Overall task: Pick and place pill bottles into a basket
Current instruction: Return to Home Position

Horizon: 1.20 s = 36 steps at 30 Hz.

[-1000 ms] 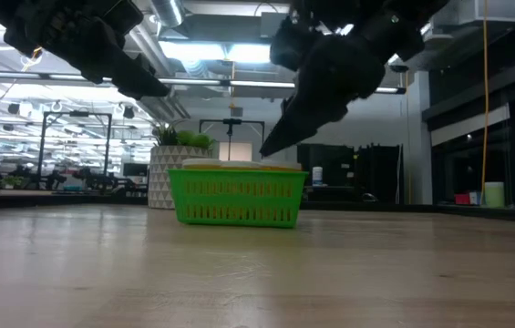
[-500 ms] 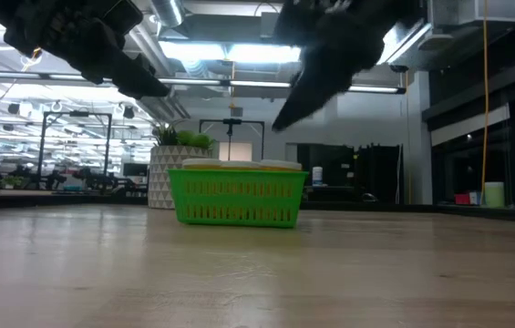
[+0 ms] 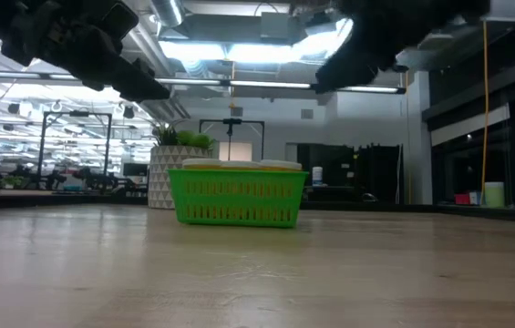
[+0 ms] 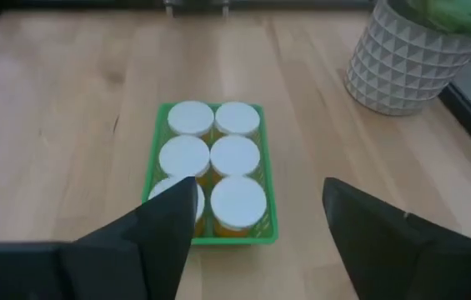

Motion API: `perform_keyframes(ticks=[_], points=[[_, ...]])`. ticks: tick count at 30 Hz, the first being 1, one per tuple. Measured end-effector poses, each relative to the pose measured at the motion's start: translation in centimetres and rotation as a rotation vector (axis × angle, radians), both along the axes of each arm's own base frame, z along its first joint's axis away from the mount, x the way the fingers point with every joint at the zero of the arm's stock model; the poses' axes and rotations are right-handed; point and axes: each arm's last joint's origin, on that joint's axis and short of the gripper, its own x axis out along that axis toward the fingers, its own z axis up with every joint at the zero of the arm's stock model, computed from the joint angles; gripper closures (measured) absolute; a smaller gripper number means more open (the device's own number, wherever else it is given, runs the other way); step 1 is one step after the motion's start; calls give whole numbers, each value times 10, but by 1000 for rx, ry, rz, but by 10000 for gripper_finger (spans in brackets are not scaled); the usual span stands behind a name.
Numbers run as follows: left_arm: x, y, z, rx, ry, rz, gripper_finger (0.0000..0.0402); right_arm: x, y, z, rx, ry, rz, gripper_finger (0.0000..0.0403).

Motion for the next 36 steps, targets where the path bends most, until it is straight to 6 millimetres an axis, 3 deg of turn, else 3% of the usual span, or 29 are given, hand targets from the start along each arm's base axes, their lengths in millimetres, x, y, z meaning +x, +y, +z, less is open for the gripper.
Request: perform_keyframes(ticks=[4,9,13,17,21,26,36], points=[[0,0,0,-6,-5,2,192,-21,-2,-28,8,-81,0,171],[1,0,2,8,-18,-9,212,-41,-4,-49,14,-131,1,250],[0,0,-2,4,-64,-6,263,-52,-6,-50,-10,-152,15,325],[-9,2,-22,-7,-123,17,334,-60,-6,-49,-46,-165,34,390],[-17,9,-19,0,-208,62,392,-68,-11,-54,-41,-182,17,394],[-32,14,-15,1,-279,93,399,-77,-18,-50,-24,-230,-11,399],[-59,17,-21,13,-397,155,399,-98,-36,-24,-62,-377,89,401]])
